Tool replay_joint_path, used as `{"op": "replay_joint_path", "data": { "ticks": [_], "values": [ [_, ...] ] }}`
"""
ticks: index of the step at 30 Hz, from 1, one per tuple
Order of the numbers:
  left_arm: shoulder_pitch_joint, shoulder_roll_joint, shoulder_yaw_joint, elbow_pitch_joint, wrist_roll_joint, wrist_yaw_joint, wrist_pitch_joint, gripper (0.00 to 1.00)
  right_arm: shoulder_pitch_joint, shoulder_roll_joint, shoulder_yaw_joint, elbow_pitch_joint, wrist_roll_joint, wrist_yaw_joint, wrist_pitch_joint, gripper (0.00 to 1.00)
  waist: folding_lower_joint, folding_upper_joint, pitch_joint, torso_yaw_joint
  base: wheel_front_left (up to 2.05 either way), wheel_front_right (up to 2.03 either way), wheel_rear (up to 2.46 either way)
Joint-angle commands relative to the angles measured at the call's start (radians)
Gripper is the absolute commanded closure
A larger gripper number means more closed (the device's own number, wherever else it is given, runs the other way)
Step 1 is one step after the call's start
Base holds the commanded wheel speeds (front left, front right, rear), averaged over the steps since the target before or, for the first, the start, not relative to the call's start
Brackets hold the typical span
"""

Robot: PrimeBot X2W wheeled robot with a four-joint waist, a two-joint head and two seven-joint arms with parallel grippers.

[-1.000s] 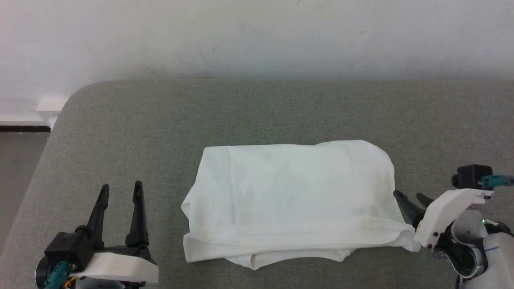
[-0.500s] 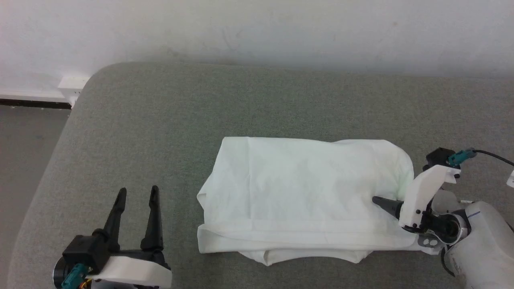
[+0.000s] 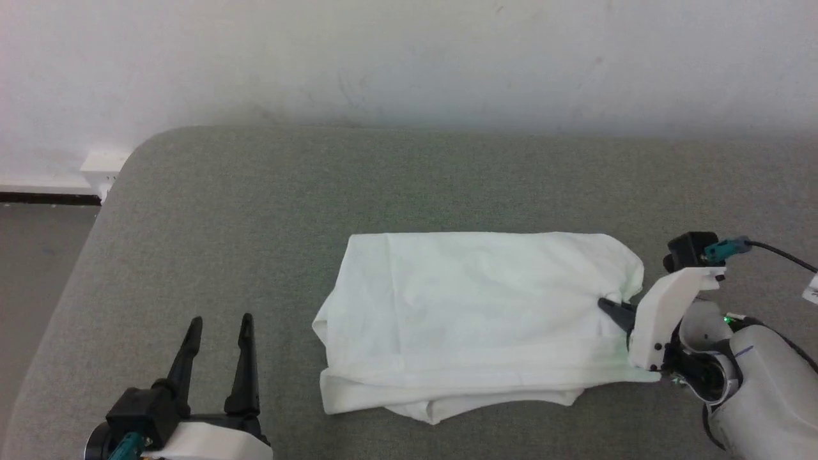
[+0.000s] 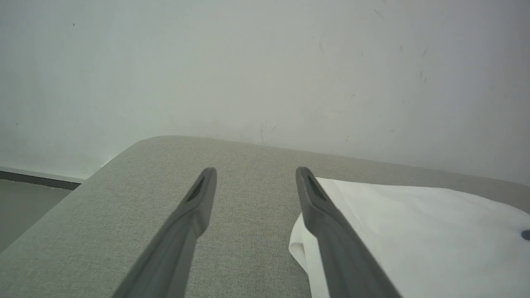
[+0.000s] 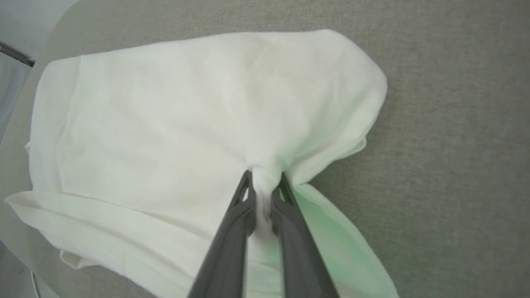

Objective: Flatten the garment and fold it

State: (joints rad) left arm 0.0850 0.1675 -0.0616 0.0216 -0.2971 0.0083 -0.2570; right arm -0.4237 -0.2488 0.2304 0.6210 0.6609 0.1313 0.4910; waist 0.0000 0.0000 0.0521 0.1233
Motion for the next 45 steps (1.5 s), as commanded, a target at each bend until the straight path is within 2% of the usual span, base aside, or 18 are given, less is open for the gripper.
{"op": "replay_joint_path", "data": {
  "ticks": [1, 10, 13, 16, 20, 25, 32, 33, 34, 35, 36, 41, 45],
  "values": [
    [0.013, -0.003, 0.006, 0.000, 0.009, -0.005, -0.005, 0.00, 0.015, -0.017, -0.002, -0.018, -0.005, -0.001, -0.013, 1.00, 0.0000, 0.0000, -0.025, -0.026, 0.00, 0.00, 0.00],
    [0.049, -0.012, 0.008, -0.004, 0.014, -0.012, -0.005, 0.00, 0.163, -0.148, -0.110, -0.160, -0.063, -0.001, -0.016, 1.00, 0.0000, 0.0000, -0.058, -0.085, 0.00, 0.00, 0.00],
    [0.052, -0.016, 0.006, -0.002, 0.013, -0.014, -0.005, 0.00, 0.197, -0.167, -0.137, -0.204, -0.101, -0.001, 0.010, 1.00, 0.0000, 0.0000, -0.063, -0.096, 0.00, 0.00, 0.00],
    [0.050, -0.021, 0.002, 0.002, 0.013, -0.016, -0.005, 0.00, 0.200, -0.165, -0.116, -0.255, -0.144, -0.001, 0.041, 1.00, 0.0000, 0.0000, -0.066, -0.101, 0.00, 0.00, 0.00],
    [0.038, -0.023, -0.004, 0.006, 0.014, -0.022, -0.005, 0.00, 0.160, -0.136, -0.038, -0.311, -0.194, -0.001, 0.067, 1.00, 0.0000, 0.0000, -0.064, -0.094, 0.00, 0.00, 0.00],
    [0.019, -0.026, -0.011, 0.010, 0.013, -0.029, -0.005, 0.00, 0.080, -0.065, 0.093, -0.340, -0.196, -0.001, 0.070, 1.00, 0.0000, 0.0000, -0.054, -0.065, 0.00, 0.00, 0.00],
    [-0.009, -0.040, -0.019, 0.022, 0.009, -0.038, -0.005, 0.00, -0.018, 0.059, 0.252, -0.239, -0.155, -0.001, 0.030, 1.00, 0.0000, 0.0000, -0.036, -0.006, 0.00, 0.00, 0.00],
    [-0.012, -0.042, -0.019, 0.022, 0.009, -0.040, -0.005, 0.00, -0.028, 0.075, 0.265, -0.217, -0.147, -0.001, 0.022, 0.86, 0.0000, 0.0000, -0.032, 0.001, 0.00, 0.00, 0.00],
    [-0.016, -0.043, -0.018, 0.024, 0.008, -0.041, -0.005, 0.00, -0.037, 0.088, 0.279, -0.192, -0.145, -0.001, 0.015, 0.61, 0.0000, 0.0000, -0.029, 0.008, 0.00, 0.00, 0.00],
    [-0.019, -0.044, -0.017, 0.027, 0.008, -0.043, -0.005, 0.00, -0.042, 0.101, 0.295, -0.168, -0.134, -0.001, 0.011, 0.10, 0.0000, 0.0000, -0.026, 0.015, 0.00, 0.00, 0.00],
    [-0.022, -0.045, -0.016, 0.029, 0.008, -0.044, -0.005, 0.00, -0.047, 0.112, 0.307, -0.149, -0.124, -0.001, 0.000, 0.00, 0.0000, 0.0000, -0.023, 0.021, 0.00, 0.00, 0.00],
    [-0.030, -0.054, -0.006, 0.032, 0.012, -0.046, -0.005, 0.00, -0.091, 0.119, 0.384, -0.103, -0.139, -0.001, -0.103, 0.00, 0.0000, 0.0000, -0.003, 0.034, 0.00, 0.00, 0.00],
    [-0.028, -0.060, 0.007, 0.033, 0.017, -0.047, -0.005, 0.00, -0.126, 0.093, 0.446, -0.137, -0.161, -0.001, -0.197, 0.00, 0.0000, 0.0000, 0.001, 0.025, 0.00, 0.00, 0.00]
  ]
}}
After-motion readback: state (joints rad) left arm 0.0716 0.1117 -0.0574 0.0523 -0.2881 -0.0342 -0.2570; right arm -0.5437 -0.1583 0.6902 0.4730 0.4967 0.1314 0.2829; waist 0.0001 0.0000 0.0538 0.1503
